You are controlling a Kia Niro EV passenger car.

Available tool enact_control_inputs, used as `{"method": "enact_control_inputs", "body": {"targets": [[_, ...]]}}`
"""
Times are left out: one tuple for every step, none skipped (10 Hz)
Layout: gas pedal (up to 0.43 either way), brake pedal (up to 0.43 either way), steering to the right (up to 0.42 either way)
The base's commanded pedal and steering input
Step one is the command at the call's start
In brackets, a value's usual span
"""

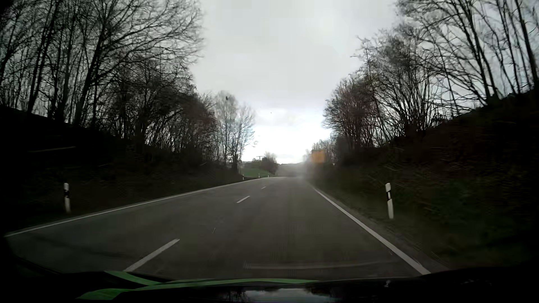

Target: Follow the waypoints while adhering to traffic rules and regulations

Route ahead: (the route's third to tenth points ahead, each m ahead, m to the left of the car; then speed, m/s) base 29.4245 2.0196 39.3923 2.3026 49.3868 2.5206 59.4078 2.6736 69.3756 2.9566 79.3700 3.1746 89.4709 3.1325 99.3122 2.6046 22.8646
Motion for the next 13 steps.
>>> {"method": "enact_control_inputs", "body": {"targets": [[0.189, 0.0, -0.001], [0.169, 0.0, 0.0], [0.157, 0.0, 0.0], [0.157, 0.0, -0.001], [0.15, 0.0, 0.0], [0.15, 0.0, 0.0], [0.15, 0.0, 0.0], [0.15, 0.0, -0.001], [0.15, 0.0, -0.001], [0.15, 0.0, -0.002], [0.15, 0.0, -0.002], [0.15, 0.0, -0.002], [0.15, 0.0, -0.002]]}}
